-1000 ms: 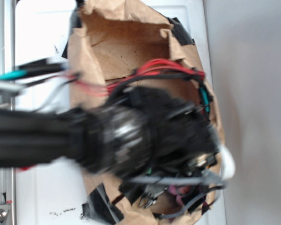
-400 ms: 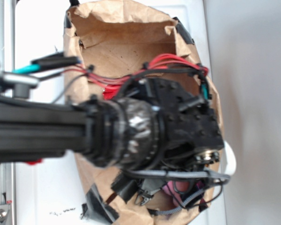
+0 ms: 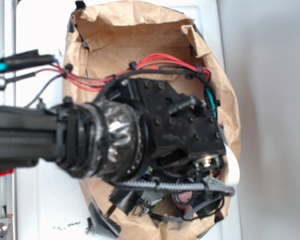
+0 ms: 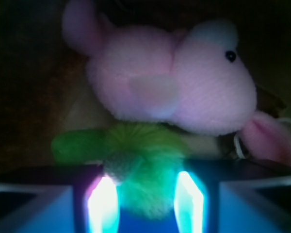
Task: Grab the green animal.
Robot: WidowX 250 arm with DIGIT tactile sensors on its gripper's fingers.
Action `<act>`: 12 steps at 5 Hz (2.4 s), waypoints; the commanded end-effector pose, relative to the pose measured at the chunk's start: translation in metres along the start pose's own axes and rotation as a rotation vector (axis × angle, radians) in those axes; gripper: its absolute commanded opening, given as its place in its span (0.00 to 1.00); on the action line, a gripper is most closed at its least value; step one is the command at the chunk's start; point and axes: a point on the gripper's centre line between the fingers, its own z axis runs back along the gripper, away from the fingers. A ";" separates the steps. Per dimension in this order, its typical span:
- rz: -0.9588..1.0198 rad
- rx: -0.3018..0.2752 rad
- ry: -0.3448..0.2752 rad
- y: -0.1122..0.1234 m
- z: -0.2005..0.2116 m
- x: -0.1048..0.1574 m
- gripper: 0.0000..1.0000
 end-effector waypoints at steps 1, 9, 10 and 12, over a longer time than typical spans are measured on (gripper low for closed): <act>-0.055 0.011 -0.100 -0.002 0.043 0.004 0.00; -0.543 0.041 -0.125 -0.040 0.036 0.011 1.00; -0.613 0.012 -0.129 -0.039 0.033 0.014 1.00; -0.613 0.012 -0.129 -0.039 0.033 0.014 1.00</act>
